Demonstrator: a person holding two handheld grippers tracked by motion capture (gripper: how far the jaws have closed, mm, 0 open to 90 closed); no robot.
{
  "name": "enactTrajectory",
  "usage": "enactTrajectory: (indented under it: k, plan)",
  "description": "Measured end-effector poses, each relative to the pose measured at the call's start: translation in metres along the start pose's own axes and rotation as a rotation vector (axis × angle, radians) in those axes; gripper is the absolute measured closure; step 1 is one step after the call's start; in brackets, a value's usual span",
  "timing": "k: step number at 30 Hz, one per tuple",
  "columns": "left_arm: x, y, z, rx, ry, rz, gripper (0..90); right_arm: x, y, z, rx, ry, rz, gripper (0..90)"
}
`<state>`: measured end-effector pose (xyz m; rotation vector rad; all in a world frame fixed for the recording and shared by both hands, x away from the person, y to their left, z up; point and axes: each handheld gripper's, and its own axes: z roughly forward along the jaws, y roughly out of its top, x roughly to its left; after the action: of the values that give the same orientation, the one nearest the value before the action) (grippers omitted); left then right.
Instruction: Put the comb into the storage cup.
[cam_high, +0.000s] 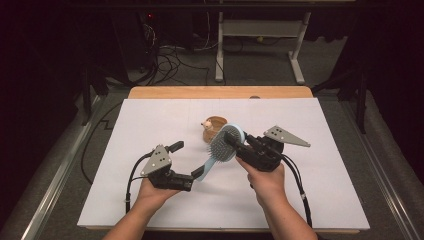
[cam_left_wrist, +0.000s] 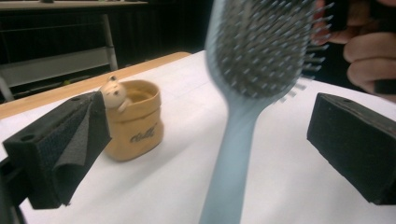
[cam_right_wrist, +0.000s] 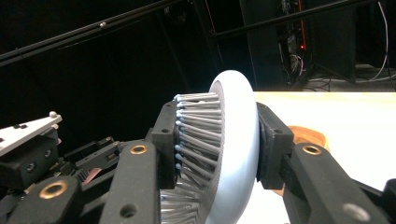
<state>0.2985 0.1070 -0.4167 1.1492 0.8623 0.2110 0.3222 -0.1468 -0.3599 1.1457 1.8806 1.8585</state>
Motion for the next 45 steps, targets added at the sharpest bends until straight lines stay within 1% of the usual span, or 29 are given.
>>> enactTrajectory:
  k: [3, 5, 6, 8, 11, 13, 16, 21, 23, 24, 28, 30, 35, 38, 40, 45]
  plan:
    - [0.008, -0.001, -0.004, -0.012, 0.022, 0.002, 0.5, -0.001, 0.0, -0.002, -0.004, -0.009, -0.015, 60.7]
    - [0.012, -0.003, -0.005, -0.019, 0.049, 0.027, 0.7, -0.003, 0.0, -0.004, -0.006, -0.013, -0.015, 60.6]
    - [0.014, -0.003, -0.006, -0.015, 0.052, 0.032, 0.8, -0.004, 0.0, -0.005, -0.009, -0.014, -0.018, 60.6]
    - [0.016, -0.004, -0.008, -0.013, 0.048, 0.016, 0.8, -0.005, 0.0, -0.007, -0.015, -0.013, -0.017, 60.5]
    - [0.019, -0.006, -0.01, -0.007, 0.047, 0.031, 0.7, -0.007, 0.0, -0.009, -0.025, -0.016, -0.023, 60.4]
    - [0.021, -0.006, -0.013, -0.023, 0.039, 0.02, 0.7, -0.009, 0.0, -0.012, -0.034, -0.017, -0.024, 60.4]
    - [0.024, -0.008, -0.014, -0.021, 0.045, 0.018, 0.7, -0.011, -0.001, -0.015, -0.041, -0.022, -0.032, 60.4]
    - [0.024, -0.008, -0.013, -0.022, 0.052, 0.017, 0.6, -0.013, -0.002, -0.023, -0.068, -0.036, -0.057, 60.4]
    - [0.023, -0.008, -0.013, -0.023, 0.051, 0.015, 0.6, -0.015, -0.003, -0.027, -0.077, -0.032, -0.054, 60.4]
    - [0.024, -0.008, -0.014, -0.024, 0.051, 0.018, 0.6, -0.016, -0.003, -0.029, -0.089, -0.032, -0.057, 60.4]
    - [0.025, -0.007, -0.014, -0.025, 0.053, 0.019, 0.5, -0.019, -0.005, -0.035, -0.107, -0.032, -0.065, 60.3]
    - [0.026, -0.007, -0.014, -0.03, 0.059, 0.015, 0.5, -0.02, -0.006, -0.037, -0.108, -0.03, -0.064, 60.2]
    - [0.025, -0.007, -0.016, -0.036, 0.057, 0.029, 0.6, -0.023, -0.01, -0.042, -0.101, -0.043, -0.082, 60.2]
    - [0.026, -0.006, -0.017, -0.047, 0.069, 0.029, 0.6, -0.025, -0.011, -0.046, -0.098, -0.049, -0.088, 60.2]
    - [0.027, -0.007, -0.017, -0.042, 0.07, 0.025, 0.5, -0.026, -0.012, -0.048, -0.1, -0.049, -0.083, 60.2]
    - [0.028, -0.009, -0.017, -0.026, 0.065, 0.031, 0.5, -0.031, -0.011, -0.054, -0.103, -0.068, -0.084, 60.1]
